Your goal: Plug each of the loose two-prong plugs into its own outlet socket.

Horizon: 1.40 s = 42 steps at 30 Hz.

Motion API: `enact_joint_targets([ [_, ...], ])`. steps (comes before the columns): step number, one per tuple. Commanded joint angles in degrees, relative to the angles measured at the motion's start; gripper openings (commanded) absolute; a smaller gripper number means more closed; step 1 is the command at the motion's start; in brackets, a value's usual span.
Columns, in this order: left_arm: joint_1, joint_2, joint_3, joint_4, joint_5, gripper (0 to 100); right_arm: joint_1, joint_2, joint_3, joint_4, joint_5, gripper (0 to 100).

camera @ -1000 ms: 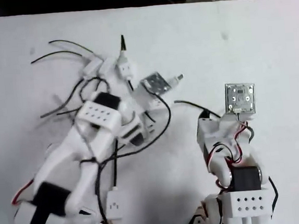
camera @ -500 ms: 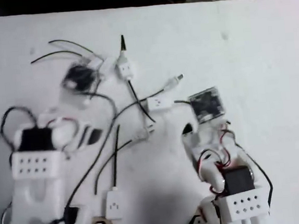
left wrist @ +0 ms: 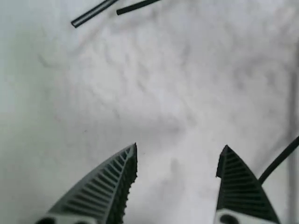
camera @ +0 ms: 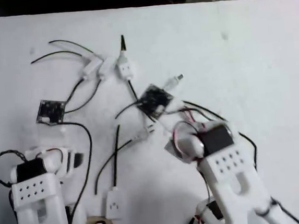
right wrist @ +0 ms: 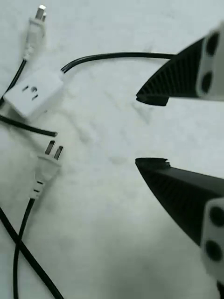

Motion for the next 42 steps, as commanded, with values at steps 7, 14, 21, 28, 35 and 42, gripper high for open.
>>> enact_joint_targets([
  [7, -2.1, -2.1, 1.5, -1.6, 0.5, 28, -7.0, 19.2, -11.5, 0.0, 17.0, 18.7],
  [14, -2.4, -2.1, 2.0, -1.7, 0.4, 28, -8.9, 36.1, -25.0, 0.1, 22.4, 18.7],
  [21, -2.4, -2.1, 2.4, -1.7, 0.3, 28, -9.0, 49.2, -34.0, 0.7, 26.9, 18.7],
  [28, -2.4, -2.1, 2.5, -1.7, 0.2, 28, -11.5, 56.3, -39.5, 5.1, 28.5, 23.3],
  [35, -2.4, -2.1, 2.5, -1.7, 0.2, 28, -12.2, 64.4, -45.2, 5.1, 28.5, 25.8],
  [42, -2.4, -2.1, 2.5, -1.7, 0.2, 28, -12.2, 68.7, -47.2, 5.3, 28.6, 20.6],
])
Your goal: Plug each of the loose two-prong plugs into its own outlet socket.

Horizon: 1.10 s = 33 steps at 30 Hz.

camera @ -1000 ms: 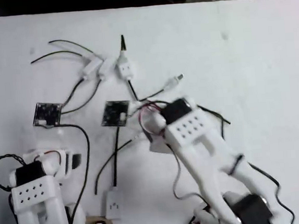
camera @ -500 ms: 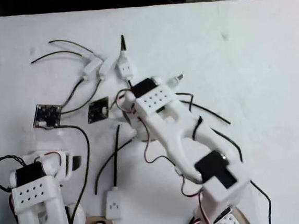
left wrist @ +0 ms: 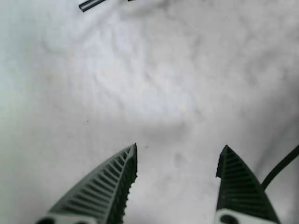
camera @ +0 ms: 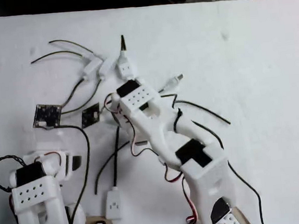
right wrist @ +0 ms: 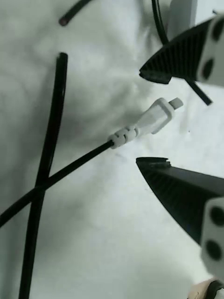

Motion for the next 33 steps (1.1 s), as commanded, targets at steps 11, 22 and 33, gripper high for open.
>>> enact_joint_targets([
  [11, -0.3, -0.9, -0.3, -1.0, 0.1, 28, 0.9, -0.3, -2.1, 3.4, 0.6, 1.9],
  [22, -0.3, -0.9, -0.2, -1.0, 0.1, 28, 1.0, -0.2, 0.0, 4.0, 0.0, 9.3],
  [33, -0.3, -0.9, -0.2, -1.0, 0.1, 28, 4.4, -0.2, 0.2, 4.7, 0.6, 11.2],
])
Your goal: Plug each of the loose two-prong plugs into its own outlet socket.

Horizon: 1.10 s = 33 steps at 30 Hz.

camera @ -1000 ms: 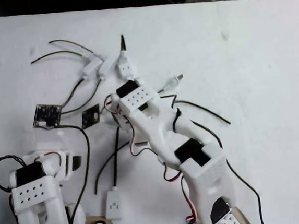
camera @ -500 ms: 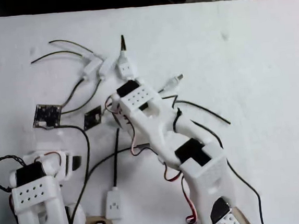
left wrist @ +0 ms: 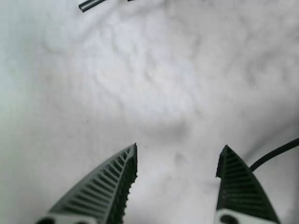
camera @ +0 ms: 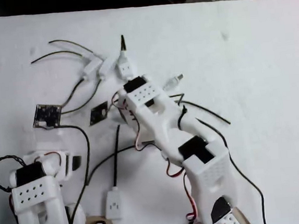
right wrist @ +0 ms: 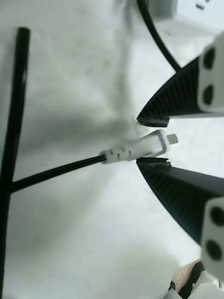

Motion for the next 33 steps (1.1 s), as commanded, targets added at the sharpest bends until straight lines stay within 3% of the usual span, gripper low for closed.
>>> enact_joint_targets([
  [1, -0.3, -0.9, -0.2, -1.0, 0.1, 28, 0.6, -0.6, 0.1, 0.6, 0.4, 11.2],
  [15, -0.3, -0.9, -0.2, -1.0, 0.1, 28, -0.1, -0.8, 5.0, -3.0, 0.4, 10.4],
  [21, -0.3, -0.9, -0.2, -1.0, 0.1, 28, -0.8, -1.5, 4.8, -2.5, -0.2, 2.1],
  [33, -0.1, -0.9, -0.2, -1.0, 0.1, 28, -0.4, -23.0, 7.0, 10.2, -15.6, 1.8],
])
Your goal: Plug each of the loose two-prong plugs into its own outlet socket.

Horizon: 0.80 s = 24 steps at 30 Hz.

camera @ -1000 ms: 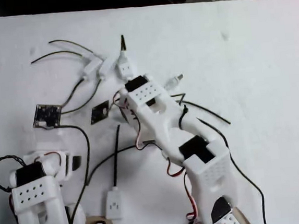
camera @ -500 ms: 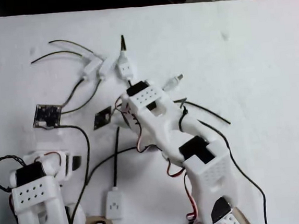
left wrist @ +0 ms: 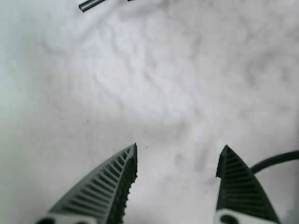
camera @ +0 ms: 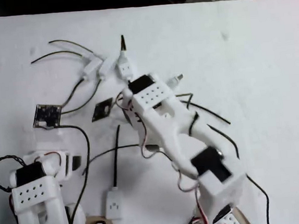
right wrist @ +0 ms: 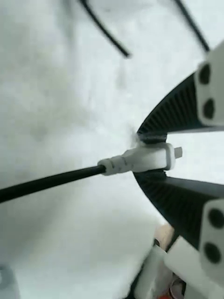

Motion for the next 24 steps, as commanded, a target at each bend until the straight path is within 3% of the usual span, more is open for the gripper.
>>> enact_joint_targets([
  [1, -0.1, -0.9, -0.2, -1.0, 0.1, 28, 0.3, -10.5, 2.3, 1.8, -5.5, 1.8],
  [12, 0.8, -1.0, -0.5, -1.1, 0.7, 28, 0.5, -44.0, 16.3, -0.9, -20.4, 1.8],
  [20, 3.6, -1.0, -6.4, -3.9, 11.5, 28, 0.7, -62.9, 24.4, -12.7, -31.9, 1.8],
  [24, 9.1, -1.0, -11.3, -3.8, 17.6, 28, -0.4, -67.3, 29.5, -19.8, -37.5, 1.8],
])
